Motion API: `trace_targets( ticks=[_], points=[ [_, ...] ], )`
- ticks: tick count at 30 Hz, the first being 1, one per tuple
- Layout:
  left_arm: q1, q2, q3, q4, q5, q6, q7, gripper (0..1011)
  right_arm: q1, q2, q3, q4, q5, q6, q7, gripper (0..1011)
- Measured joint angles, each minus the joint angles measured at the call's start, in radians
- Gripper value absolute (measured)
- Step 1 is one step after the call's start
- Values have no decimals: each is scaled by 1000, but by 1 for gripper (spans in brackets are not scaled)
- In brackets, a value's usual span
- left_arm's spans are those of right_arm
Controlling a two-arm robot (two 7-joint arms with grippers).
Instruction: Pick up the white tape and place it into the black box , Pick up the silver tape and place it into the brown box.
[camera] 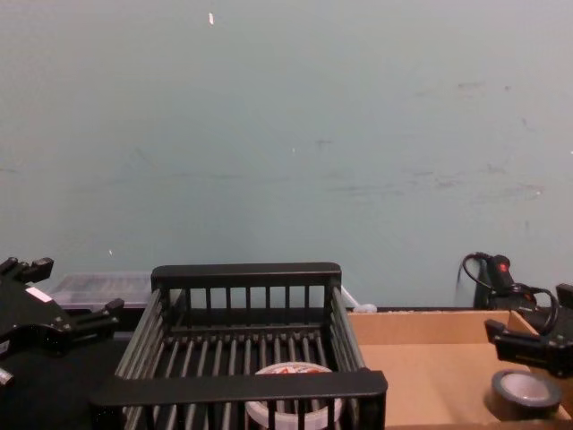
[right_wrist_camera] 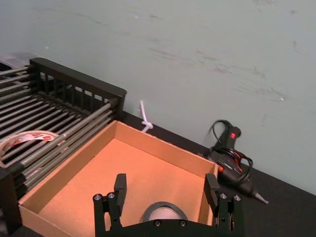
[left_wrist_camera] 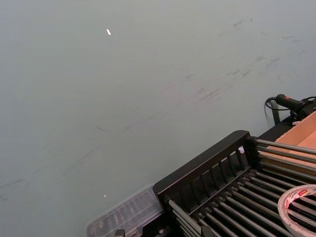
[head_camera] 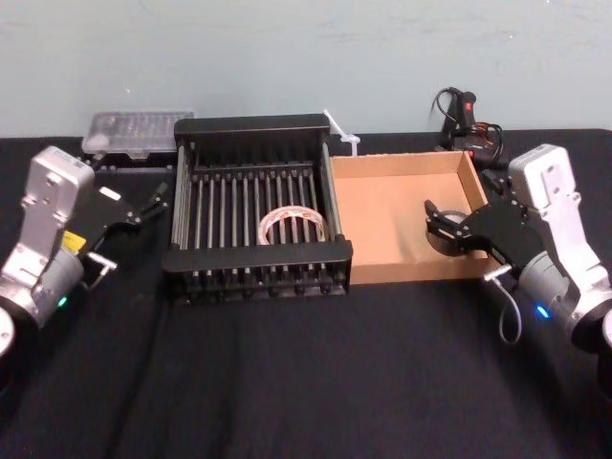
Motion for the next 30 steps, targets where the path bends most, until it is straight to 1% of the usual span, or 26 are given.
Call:
trace_targets(
  ticks=[3,30],
  points=[
    [0,0,0,0,0,0,0,1002,-6,-8,14,0,0,9,-4,1000],
    [0,0,0,0,0,0,0,1001,-1,-4,5,2,1,8,-1,1000]
  ],
)
